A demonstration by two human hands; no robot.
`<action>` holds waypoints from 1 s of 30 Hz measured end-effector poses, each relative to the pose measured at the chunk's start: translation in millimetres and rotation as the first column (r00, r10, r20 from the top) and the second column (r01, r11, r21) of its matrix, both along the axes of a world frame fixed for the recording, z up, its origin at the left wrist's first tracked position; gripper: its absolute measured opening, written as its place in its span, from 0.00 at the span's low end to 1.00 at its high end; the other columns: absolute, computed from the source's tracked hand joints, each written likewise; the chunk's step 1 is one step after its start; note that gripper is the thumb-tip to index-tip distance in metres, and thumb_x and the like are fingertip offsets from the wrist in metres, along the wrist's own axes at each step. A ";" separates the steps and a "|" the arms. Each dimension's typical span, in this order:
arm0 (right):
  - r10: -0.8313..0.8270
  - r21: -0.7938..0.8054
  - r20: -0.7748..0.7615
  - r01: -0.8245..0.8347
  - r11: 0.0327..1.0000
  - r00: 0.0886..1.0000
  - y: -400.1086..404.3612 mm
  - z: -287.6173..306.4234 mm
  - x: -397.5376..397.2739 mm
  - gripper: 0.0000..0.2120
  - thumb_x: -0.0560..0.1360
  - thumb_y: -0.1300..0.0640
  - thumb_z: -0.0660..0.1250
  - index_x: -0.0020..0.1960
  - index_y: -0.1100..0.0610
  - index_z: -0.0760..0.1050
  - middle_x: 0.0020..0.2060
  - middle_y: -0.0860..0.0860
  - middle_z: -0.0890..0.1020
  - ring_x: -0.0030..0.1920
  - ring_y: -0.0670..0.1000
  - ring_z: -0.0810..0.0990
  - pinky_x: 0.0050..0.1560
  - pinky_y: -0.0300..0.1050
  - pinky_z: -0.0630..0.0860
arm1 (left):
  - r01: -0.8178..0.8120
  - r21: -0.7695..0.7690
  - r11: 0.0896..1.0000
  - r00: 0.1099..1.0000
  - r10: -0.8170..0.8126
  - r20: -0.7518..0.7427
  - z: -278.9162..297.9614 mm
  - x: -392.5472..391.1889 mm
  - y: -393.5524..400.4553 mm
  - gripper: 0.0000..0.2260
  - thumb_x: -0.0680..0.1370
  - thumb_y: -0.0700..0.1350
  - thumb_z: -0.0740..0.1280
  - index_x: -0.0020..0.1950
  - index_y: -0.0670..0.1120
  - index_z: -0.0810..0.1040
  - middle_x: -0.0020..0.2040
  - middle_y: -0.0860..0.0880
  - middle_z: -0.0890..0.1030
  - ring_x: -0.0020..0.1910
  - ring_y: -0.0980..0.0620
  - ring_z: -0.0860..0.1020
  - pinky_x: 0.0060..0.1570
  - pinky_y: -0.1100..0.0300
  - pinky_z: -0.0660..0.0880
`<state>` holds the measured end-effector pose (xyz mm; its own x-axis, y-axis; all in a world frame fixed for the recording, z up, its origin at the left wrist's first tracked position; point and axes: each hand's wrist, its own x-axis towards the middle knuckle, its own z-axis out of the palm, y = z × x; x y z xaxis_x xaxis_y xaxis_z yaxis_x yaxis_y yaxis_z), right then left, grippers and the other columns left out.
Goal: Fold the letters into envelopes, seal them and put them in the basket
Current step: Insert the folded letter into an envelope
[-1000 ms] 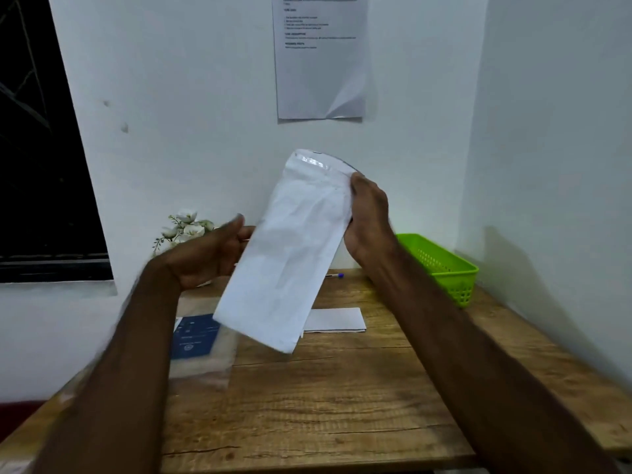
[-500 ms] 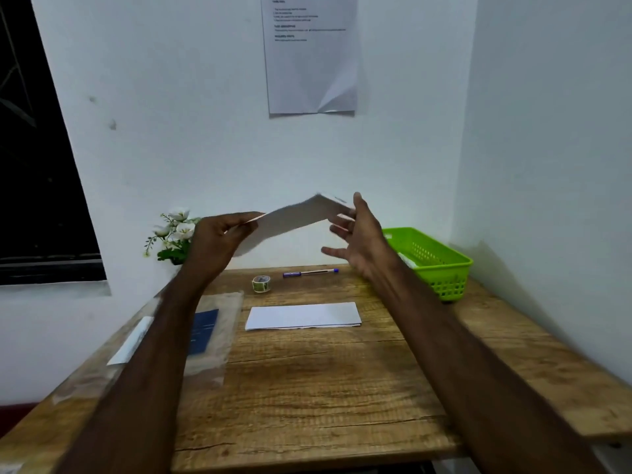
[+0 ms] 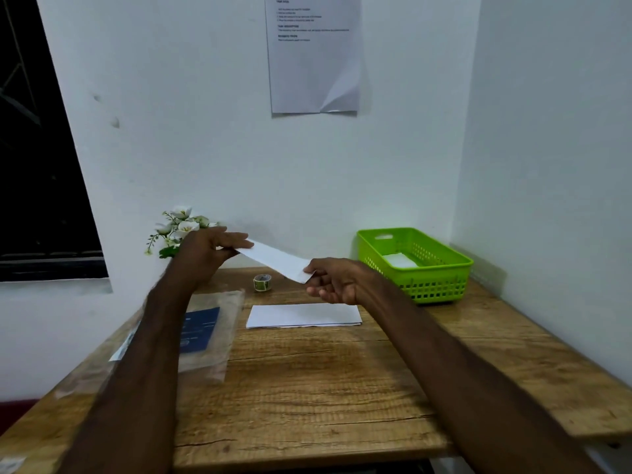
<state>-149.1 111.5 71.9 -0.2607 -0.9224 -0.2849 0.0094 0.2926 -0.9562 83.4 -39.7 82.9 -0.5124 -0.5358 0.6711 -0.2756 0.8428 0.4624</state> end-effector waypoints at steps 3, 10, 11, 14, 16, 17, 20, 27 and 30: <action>0.089 0.100 -0.137 -0.075 0.992 0.987 -4.4 -8.6 2.4 0.08 0.82 0.57 0.64 0.47 0.60 0.75 0.27 0.49 0.82 0.25 0.43 0.80 0.18 0.31 0.65 | -0.019 0.166 0.986 0.970 -0.021 0.241 -0.6 11.0 -2.5 0.18 0.73 0.33 0.75 0.52 0.56 0.85 0.61 0.49 0.84 0.62 0.51 0.79 0.62 0.61 0.71; 0.333 0.385 -0.448 -0.157 0.910 0.829 -3.8 -16.4 6.7 0.16 0.84 0.49 0.62 0.41 0.56 0.76 0.23 0.47 0.79 0.20 0.42 0.76 0.16 0.31 0.56 | -0.196 0.359 0.912 0.643 -0.157 0.749 -3.6 11.2 6.7 0.23 0.74 0.45 0.77 0.68 0.53 0.80 0.65 0.58 0.78 0.65 0.56 0.72 0.63 0.64 0.67; 0.324 0.378 -0.481 -0.140 0.915 0.815 -1.9 -13.6 5.2 0.17 0.84 0.48 0.61 0.40 0.57 0.77 0.23 0.47 0.78 0.20 0.42 0.76 0.17 0.31 0.57 | -0.165 0.399 0.902 0.711 -0.172 0.682 -4.8 6.7 9.2 0.18 0.75 0.45 0.76 0.64 0.51 0.83 0.62 0.57 0.81 0.62 0.56 0.75 0.56 0.67 0.70; 0.159 0.223 -0.586 -0.031 0.974 0.794 1.9 -4.7 -9.4 0.17 0.83 0.52 0.61 0.40 0.59 0.79 0.25 0.50 0.79 0.20 0.45 0.76 0.20 0.31 0.61 | -0.138 0.401 0.906 0.827 -0.117 0.550 -13.2 -16.1 17.6 0.06 0.77 0.46 0.74 0.50 0.45 0.87 0.46 0.52 0.88 0.47 0.54 0.80 0.41 0.61 0.73; 0.039 0.094 -0.623 0.026 0.995 0.781 3.3 -2.4 -21.6 0.12 0.80 0.57 0.64 0.41 0.61 0.79 0.29 0.55 0.81 0.22 0.49 0.78 0.23 0.32 0.66 | -0.146 0.367 0.919 0.822 -0.094 0.562 -20.0 -34.2 24.3 0.07 0.78 0.46 0.73 0.47 0.44 0.87 0.40 0.52 0.87 0.40 0.56 0.79 0.35 0.60 0.73; -0.002 0.053 -0.643 0.047 0.997 0.765 4.2 -2.5 -26.9 0.09 0.79 0.60 0.65 0.43 0.63 0.79 0.31 0.57 0.82 0.24 0.51 0.78 0.25 0.34 0.70 | -0.142 0.359 0.922 0.811 -0.100 0.576 -22.8 -42.6 29.0 0.06 0.78 0.46 0.73 0.46 0.45 0.87 0.38 0.54 0.86 0.39 0.58 0.78 0.34 0.61 0.74; -0.008 0.031 -0.745 0.047 0.998 0.667 6.3 -4.2 -40.5 0.09 0.76 0.62 0.70 0.51 0.68 0.81 0.40 0.58 0.84 0.33 0.54 0.80 0.27 0.40 0.76 | -0.135 0.319 0.938 0.787 -0.094 0.610 -32.1 -61.7 38.0 0.04 0.77 0.45 0.72 0.45 0.48 0.87 0.37 0.55 0.83 0.37 0.58 0.78 0.33 0.65 0.73; 0.291 0.276 -0.812 -0.106 0.955 0.506 7.9 -5.7 -48.2 0.19 0.69 0.51 0.81 0.50 0.62 0.80 0.49 0.56 0.79 0.47 0.53 0.81 0.35 0.48 0.83 | -0.211 0.136 0.968 0.743 0.069 0.665 -44.3 -78.9 49.6 0.15 0.72 0.61 0.76 0.44 0.50 0.85 0.44 0.54 0.80 0.43 0.56 0.77 0.38 0.62 0.73; 0.327 0.318 -0.812 -0.104 0.942 0.483 3.7 -8.2 -49.5 0.22 0.65 0.46 0.83 0.47 0.58 0.79 0.50 0.53 0.78 0.46 0.51 0.79 0.40 0.50 0.85 | -0.239 0.117 0.964 0.729 0.098 0.677 -48.5 -82.4 52.6 0.25 0.67 0.69 0.74 0.46 0.48 0.85 0.48 0.50 0.83 0.49 0.53 0.80 0.49 0.55 0.78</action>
<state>-198.6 115.2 63.7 -0.2781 -0.9349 -0.2206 -0.8572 0.3452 -0.3821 1.0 12.8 34.4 -0.6759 -0.7329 0.0776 -0.6989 0.6708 0.2483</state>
